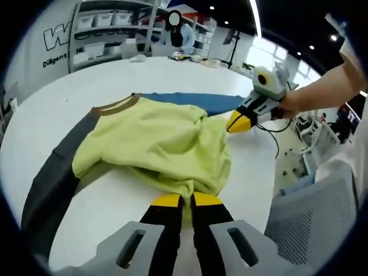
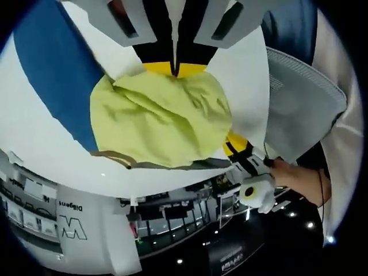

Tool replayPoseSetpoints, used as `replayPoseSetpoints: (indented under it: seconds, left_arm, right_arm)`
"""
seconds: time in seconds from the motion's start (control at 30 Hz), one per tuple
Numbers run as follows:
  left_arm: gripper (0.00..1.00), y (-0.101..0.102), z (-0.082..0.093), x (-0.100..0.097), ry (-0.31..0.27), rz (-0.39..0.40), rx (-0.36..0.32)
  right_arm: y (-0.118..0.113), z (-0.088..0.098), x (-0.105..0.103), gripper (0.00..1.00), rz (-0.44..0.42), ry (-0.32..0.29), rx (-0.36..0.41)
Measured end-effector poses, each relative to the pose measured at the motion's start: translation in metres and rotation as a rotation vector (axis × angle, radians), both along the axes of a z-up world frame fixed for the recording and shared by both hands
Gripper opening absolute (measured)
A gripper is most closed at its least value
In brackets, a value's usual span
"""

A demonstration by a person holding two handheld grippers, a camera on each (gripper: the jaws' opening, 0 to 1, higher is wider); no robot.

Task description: Fold the garment on the visible template until the final outline fits inside the template.

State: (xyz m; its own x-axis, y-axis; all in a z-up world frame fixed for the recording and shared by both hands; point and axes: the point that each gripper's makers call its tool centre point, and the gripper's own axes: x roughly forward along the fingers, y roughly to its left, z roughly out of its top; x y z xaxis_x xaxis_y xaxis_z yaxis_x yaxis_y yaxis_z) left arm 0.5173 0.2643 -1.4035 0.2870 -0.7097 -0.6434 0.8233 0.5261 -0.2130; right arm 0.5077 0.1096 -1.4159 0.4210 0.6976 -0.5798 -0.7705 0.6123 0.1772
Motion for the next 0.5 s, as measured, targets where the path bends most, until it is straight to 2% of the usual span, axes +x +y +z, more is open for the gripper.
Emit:
replayPoseSetpoints:
  seconds: [0.07,0.13,0.3,0.37,0.5]
  left_arm:
    - [0.06,-0.001,0.009,-0.001,-0.001,-0.001,-0.022]
    - [0.06,-0.002,0.017,-0.002,0.003,0.003,-0.043]
    - [0.06,-0.004,0.037,-0.002,-0.007,0.009,-0.081]
    - [0.06,-0.007,0.046,-0.002,-0.007,0.013,-0.100]
    - [0.06,-0.009,0.059,0.004,-0.009,0.032,-0.139]
  right_arm:
    - [-0.003,-0.004,0.002,0.00,-0.005,0.001,-0.020]
    - [-0.004,-0.012,0.003,0.10,-0.017,0.034,-0.029]
    - [-0.007,-0.025,0.006,0.24,-0.037,0.059,-0.066]
    - [-0.005,-0.021,0.013,0.26,-0.059,0.043,-0.038]
    - [0.002,-0.018,0.018,0.30,-0.038,0.026,-0.026]
